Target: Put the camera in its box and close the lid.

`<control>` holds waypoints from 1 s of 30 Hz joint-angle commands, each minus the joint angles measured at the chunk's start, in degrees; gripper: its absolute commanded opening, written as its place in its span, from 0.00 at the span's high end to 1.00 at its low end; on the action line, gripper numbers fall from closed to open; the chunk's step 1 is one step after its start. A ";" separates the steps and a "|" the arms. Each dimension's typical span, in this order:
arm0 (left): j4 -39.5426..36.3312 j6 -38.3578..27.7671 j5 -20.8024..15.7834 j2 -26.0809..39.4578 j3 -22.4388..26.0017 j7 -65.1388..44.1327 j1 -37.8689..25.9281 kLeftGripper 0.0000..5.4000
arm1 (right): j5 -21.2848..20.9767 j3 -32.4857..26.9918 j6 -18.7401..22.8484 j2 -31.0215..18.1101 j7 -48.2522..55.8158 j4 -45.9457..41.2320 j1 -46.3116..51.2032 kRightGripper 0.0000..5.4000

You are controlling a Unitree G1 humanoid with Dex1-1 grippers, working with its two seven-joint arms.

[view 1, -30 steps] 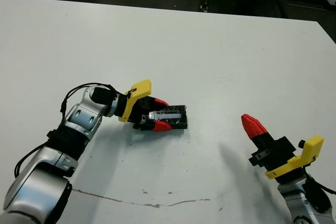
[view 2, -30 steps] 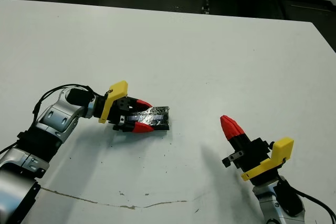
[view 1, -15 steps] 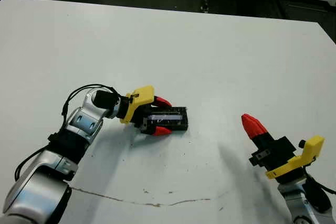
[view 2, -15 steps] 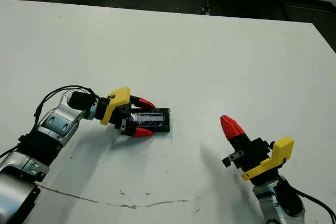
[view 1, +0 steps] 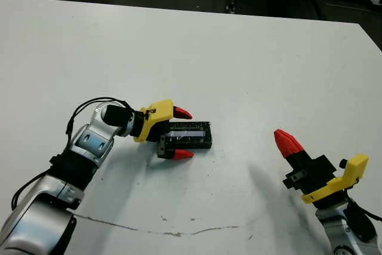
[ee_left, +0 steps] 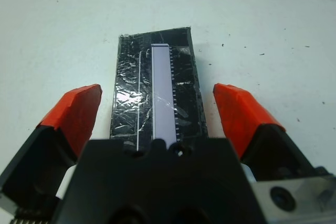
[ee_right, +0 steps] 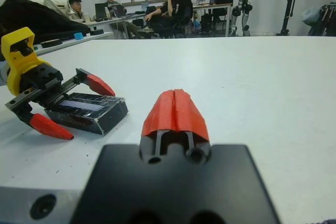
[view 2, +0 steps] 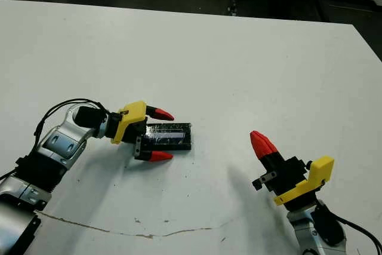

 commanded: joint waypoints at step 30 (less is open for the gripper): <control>-6.15 0.29 -6.71 17.43 17.15 6.11 16.19 0.00 | 0.07 0.46 -0.40 -0.22 0.71 0.89 0.15 1.00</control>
